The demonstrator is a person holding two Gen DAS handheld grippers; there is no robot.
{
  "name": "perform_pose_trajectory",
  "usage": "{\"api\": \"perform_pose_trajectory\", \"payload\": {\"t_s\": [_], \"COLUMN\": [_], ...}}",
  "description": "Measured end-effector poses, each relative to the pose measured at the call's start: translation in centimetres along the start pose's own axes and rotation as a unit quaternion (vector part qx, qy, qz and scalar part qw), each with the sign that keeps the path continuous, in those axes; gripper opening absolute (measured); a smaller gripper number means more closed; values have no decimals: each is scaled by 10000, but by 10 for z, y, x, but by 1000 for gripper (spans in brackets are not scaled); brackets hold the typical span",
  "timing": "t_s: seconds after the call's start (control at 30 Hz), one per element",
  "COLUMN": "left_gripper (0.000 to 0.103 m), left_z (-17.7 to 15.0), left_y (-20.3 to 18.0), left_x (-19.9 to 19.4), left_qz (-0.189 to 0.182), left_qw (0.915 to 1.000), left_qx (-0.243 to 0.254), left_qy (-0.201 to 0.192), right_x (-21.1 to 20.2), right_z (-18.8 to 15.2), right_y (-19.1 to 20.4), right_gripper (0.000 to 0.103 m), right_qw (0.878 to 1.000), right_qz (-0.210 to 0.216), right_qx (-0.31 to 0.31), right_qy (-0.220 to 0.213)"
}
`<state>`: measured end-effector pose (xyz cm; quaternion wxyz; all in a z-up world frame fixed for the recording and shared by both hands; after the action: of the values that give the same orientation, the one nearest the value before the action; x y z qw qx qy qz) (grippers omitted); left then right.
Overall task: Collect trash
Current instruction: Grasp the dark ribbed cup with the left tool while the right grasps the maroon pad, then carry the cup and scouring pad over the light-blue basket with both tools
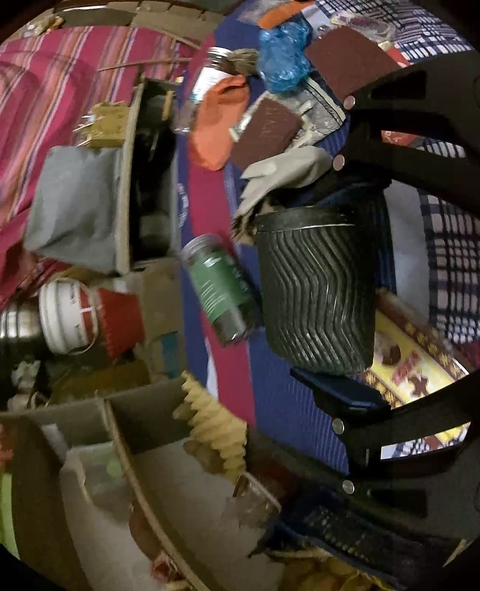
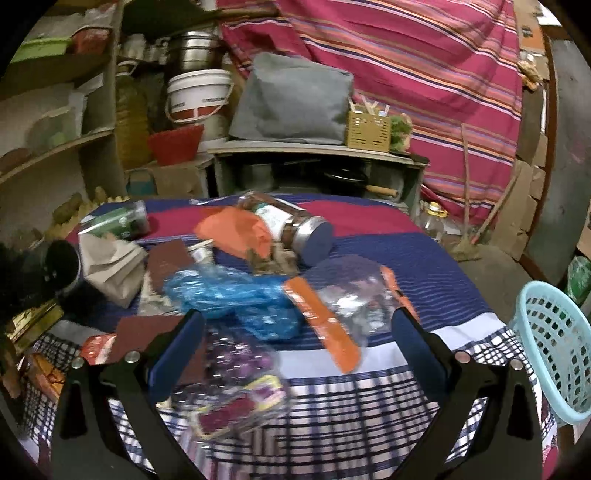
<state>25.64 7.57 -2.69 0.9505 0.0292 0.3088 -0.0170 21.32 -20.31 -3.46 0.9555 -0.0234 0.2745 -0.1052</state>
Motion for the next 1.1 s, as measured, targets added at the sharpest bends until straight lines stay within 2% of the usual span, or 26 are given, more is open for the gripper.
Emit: {"api": "perform_pose_trajectory", "payload": {"t_s": [0.17, 0.4, 0.8, 0.9, 0.93, 0.97, 1.1], "left_gripper": [75, 75, 75, 75, 75, 75, 75], "left_z": [-3, -13, -27, -27, -27, -27, -25], "left_y": [15, 42, 53, 52, 50, 49, 39], "left_x": [-25, -37, -41, -41, -40, -40, -42], "left_qz": [69, 93, 106, 106, 93, 83, 82], "left_qw": [9998, 9995, 9992, 9992, 9992, 9992, 9994], "left_qx": [-39, -222, -329, -333, -345, -349, -276], "left_qy": [-202, -217, -181, -176, -171, -167, -179], "right_x": [-8, -7, 10, 11, 11, 11, 9], "right_z": [-3, -13, -26, -28, -29, -30, -29], "right_y": [31, 72, 87, 90, 92, 94, 92], "right_gripper": [99, 99, 99, 95, 87, 83, 83], "right_qw": [9996, 9974, 9929, 9915, 9903, 9897, 9894], "right_qz": [209, 447, 515, 593, 695, 723, 882], "right_qx": [-154, -428, -499, -556, -582, -598, -493], "right_qy": [75, 382, 946, 1014, 1056, 1083, 1038]}}
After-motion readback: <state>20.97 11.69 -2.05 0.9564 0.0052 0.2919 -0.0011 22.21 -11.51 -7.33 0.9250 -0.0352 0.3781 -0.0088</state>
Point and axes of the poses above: each gripper's, at about its wrist camera, not at the fingertips, and x roughly the way its jaws point, y to its left, z to its top, the point moved 6 cm from there along x, roughly the way its jaws point, and after that the axes turned 10 degrees about -z, right-handed, at the moved point
